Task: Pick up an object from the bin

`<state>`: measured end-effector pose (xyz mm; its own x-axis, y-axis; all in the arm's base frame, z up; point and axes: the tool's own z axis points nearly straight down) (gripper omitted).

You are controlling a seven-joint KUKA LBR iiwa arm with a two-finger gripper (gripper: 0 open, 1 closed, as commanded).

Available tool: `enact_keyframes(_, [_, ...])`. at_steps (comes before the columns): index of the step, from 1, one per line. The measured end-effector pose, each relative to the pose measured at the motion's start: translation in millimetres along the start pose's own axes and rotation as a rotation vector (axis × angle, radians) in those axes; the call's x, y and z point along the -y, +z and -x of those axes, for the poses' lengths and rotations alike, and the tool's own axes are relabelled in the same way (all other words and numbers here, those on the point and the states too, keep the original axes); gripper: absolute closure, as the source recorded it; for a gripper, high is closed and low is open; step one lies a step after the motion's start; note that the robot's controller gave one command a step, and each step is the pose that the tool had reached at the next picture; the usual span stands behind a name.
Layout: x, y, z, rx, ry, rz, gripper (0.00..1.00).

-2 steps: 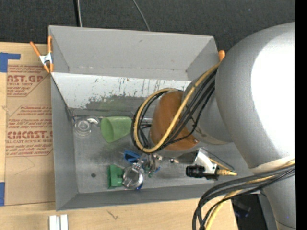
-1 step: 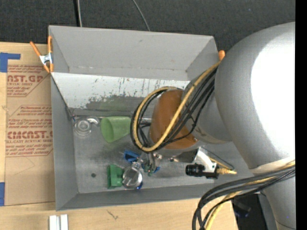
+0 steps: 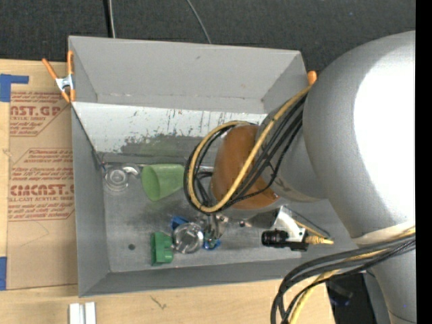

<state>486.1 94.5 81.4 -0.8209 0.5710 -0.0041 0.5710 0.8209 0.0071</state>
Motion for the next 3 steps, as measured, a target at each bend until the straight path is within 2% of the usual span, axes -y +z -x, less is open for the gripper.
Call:
enact_keyframes(2, [-3,-97,1.4,-0.001,-0.003,-0.004,1.00])
enact_keyframes(3, [-3,-110,1.5,-0.003,-0.004,-0.006,1.00])
